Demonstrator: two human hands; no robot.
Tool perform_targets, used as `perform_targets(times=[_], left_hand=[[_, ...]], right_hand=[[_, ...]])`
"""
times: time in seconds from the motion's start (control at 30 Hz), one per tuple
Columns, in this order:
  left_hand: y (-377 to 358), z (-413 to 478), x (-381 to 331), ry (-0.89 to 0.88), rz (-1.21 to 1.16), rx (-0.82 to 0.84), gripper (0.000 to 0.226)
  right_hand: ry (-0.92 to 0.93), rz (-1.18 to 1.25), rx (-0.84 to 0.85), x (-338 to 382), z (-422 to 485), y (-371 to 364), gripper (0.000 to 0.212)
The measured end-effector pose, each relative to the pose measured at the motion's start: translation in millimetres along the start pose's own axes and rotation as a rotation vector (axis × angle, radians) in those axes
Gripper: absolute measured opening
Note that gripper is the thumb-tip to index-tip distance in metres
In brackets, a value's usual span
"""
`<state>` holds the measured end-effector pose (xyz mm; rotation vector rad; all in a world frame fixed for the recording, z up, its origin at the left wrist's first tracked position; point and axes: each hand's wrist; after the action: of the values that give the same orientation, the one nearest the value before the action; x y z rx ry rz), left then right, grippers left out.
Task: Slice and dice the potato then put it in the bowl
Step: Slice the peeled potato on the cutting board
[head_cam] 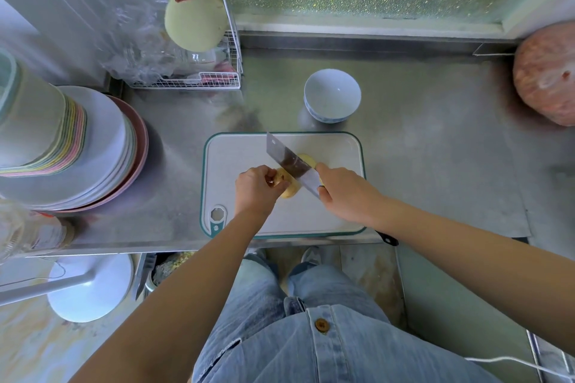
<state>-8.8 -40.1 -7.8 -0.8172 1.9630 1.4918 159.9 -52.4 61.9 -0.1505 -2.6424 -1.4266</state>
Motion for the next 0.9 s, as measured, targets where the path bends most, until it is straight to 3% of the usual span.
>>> perform_targets(times=[0.63,0.9], left_hand=[[4,0,-2,-0.025,-0.029,-0.013,0.026],[6,-3,-3,-0.002,-0.044,-0.018,0.033]], right_hand=[[-0.021,0.041,-0.062,14,27,-56,0.024],[-0.09,0.191,-0.052,-2,31,-43,0.028]])
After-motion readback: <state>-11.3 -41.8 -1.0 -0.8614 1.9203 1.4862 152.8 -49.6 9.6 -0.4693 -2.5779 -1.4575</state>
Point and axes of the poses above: each hand's wrist, its own z-axis towards the middle knuckle, its own y-axis out of the back of the hand, x = y × z, and after that the axes turned 11 degrees about -y, right-handed
